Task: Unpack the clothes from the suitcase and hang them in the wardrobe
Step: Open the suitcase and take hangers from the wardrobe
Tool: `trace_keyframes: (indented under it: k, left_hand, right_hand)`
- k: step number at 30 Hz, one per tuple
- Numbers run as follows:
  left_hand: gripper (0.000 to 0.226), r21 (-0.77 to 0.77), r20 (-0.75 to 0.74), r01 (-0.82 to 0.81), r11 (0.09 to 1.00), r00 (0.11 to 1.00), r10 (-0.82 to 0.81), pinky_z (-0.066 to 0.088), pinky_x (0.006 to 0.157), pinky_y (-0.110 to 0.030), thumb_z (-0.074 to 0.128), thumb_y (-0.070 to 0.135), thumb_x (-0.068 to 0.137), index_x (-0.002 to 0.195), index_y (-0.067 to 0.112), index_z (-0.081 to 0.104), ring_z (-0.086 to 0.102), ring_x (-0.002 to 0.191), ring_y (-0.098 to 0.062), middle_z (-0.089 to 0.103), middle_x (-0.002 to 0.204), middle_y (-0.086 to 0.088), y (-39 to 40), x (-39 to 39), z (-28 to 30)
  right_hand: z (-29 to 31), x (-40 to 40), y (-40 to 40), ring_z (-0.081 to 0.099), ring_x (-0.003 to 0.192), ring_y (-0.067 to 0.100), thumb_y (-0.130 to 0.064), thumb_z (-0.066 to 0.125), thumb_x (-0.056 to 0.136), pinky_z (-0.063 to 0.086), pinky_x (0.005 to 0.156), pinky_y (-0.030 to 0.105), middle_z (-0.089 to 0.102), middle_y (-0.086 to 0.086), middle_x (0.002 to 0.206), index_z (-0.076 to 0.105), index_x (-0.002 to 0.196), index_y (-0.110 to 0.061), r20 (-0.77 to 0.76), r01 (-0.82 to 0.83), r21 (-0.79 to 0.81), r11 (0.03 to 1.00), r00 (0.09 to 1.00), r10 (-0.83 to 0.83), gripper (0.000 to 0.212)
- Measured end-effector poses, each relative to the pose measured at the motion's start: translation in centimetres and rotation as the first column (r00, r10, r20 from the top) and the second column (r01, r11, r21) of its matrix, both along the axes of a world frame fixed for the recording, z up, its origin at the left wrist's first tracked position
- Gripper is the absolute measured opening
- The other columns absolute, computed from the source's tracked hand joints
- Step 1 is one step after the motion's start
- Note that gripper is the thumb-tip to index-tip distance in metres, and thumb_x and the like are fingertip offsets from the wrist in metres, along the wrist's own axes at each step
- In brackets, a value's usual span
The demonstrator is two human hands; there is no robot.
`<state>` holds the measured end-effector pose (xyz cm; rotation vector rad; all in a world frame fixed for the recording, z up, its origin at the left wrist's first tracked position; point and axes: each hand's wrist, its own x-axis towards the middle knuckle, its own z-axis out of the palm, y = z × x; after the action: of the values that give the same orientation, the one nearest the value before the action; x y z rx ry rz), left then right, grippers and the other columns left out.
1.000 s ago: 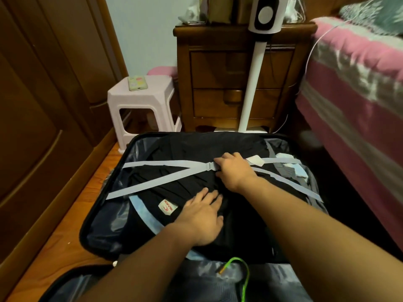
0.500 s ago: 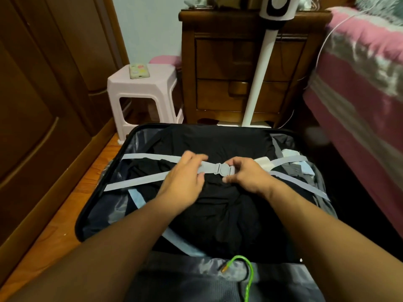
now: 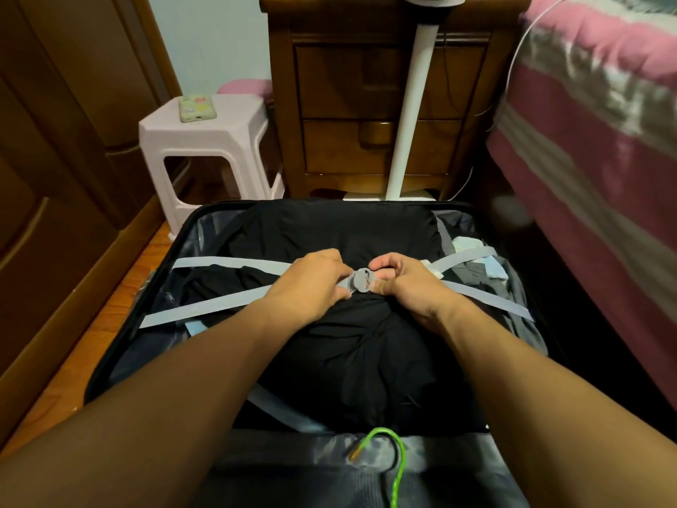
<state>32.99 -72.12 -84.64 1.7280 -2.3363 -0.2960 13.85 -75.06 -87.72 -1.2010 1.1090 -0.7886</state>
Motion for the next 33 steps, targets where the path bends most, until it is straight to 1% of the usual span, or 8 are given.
trace_keyframes:
  k: [8, 13, 18, 21, 27, 29, 31, 33]
  left_hand:
    - [0.036, -0.064, -0.23, -0.133, 0.989, 0.966, 0.115, 0.047, 0.098, -0.039, 0.074, 0.028, 0.089, 0.125, 0.022, 0.069, 0.06, 0.108, -0.019, 0.065, 0.114, 0.004, 0.9, 0.2, -1.6]
    - [0.037, -0.03, -0.156, -0.073, 0.997, 0.985, 0.067, 0.047, 0.098, -0.037, 0.07, 0.028, 0.092, 0.129, 0.023, 0.065, 0.058, 0.108, -0.018, 0.061, 0.116, 0.006, 1.1, 0.7, -1.1]
    - [0.037, -0.04, -0.133, -0.024, 0.999, 0.991, 0.019, 0.046, 0.097, -0.036, 0.07, 0.026, 0.093, 0.129, 0.022, 0.065, 0.058, 0.11, -0.02, 0.061, 0.117, 0.003, 1.4, 0.7, -0.7]
    - [0.035, -0.101, -0.254, -0.192, 0.976, 0.954, 0.161, 0.045, 0.098, -0.038, 0.069, 0.027, 0.094, 0.127, 0.015, 0.065, 0.058, 0.109, -0.025, 0.06, 0.117, -0.004, 2.1, 0.9, -0.9]
    - [0.037, -0.187, -0.29, -0.527, 0.829, 0.836, 0.466, 0.043, 0.095, -0.042, 0.059, 0.037, 0.099, 0.125, 0.011, 0.061, 0.055, 0.112, -0.036, 0.057, 0.121, -0.013, 4.6, 6.1, 1.7]
    - [0.035, -0.174, -0.187, -0.564, 0.807, 0.824, 0.535, 0.046, 0.092, -0.043, 0.055, 0.039, 0.1, 0.122, 0.012, 0.061, 0.058, 0.11, -0.036, 0.059, 0.12, -0.013, 6.4, 8.8, 2.8]
    - [0.032, 0.01, 0.095, -0.578, 0.816, 0.813, 0.575, 0.05, 0.086, -0.042, 0.05, 0.038, 0.099, 0.115, 0.013, 0.061, 0.061, 0.105, -0.035, 0.063, 0.118, -0.013, 8.5, 11.5, 2.7]
    - [0.041, 0.314, 0.462, -0.618, 0.721, 0.763, 0.453, 0.049, 0.094, -0.041, 0.047, 0.034, 0.091, 0.126, 0.016, 0.056, 0.057, 0.115, -0.032, 0.06, 0.128, -0.013, 11.3, 13.0, 2.3]
  right_hand:
    - [-0.3, 0.9, 0.1, 0.063, 0.087, 0.014, 0.008, 0.06, 0.09, 0.052, 0.086, 0.024, 0.073, 0.006, 0.095, 0.07, 0.097, -0.016, -0.177, -0.018, -0.151, 0.988, 0.984, -0.009, 0.027]
    - [0.6, 1.1, 0.6, 0.069, 0.104, 0.016, 0.006, 0.057, 0.093, 0.053, 0.094, 0.025, 0.076, 0.001, 0.105, 0.077, 0.104, -0.024, -0.167, -0.09, -0.111, 0.99, 0.983, 0.071, 0.037]
    - [0.1, 0.8, 0.9, 0.069, 0.096, 0.015, 0.006, 0.062, 0.092, 0.054, 0.091, 0.026, 0.076, 0.006, 0.103, 0.076, 0.106, -0.014, -0.111, -0.074, -0.136, 0.988, 0.992, 0.06, 0.028]
    - [-0.9, 1.2, 0.6, 0.067, 0.093, 0.013, 0.001, 0.062, 0.093, 0.053, 0.094, 0.028, 0.075, 0.002, 0.1, 0.074, 0.097, -0.021, -0.179, 0.047, -0.179, 0.983, 0.981, -0.079, 0.025]
    - [-0.3, 1.2, 1.3, 0.065, 0.101, 0.012, -0.004, 0.054, 0.099, 0.047, 0.09, 0.018, 0.072, -0.002, 0.104, 0.07, 0.111, -0.015, -0.31, -0.023, -0.211, 0.977, 0.95, -0.045, 0.023]
    - [1.5, 1.3, 1.5, 0.064, 0.105, 0.017, -0.006, 0.051, 0.1, 0.046, 0.086, 0.021, 0.07, 0.002, 0.106, 0.069, 0.104, -0.018, -0.428, -0.07, -0.238, 0.969, 0.903, -0.04, 0.022]
    - [4.2, -0.1, 2.0, 0.063, 0.103, 0.025, -0.01, 0.048, 0.098, 0.044, 0.079, 0.027, 0.069, 0.006, 0.105, 0.067, 0.095, -0.021, -0.591, -0.065, -0.378, 0.923, 0.785, -0.186, 0.022]
    - [7.4, -3.8, 3.4, 0.064, 0.096, 0.035, -0.019, 0.046, 0.096, 0.04, 0.072, 0.035, 0.069, 0.014, 0.102, 0.066, 0.093, -0.015, -0.757, -0.112, -0.559, 0.822, 0.474, -0.45, 0.02]
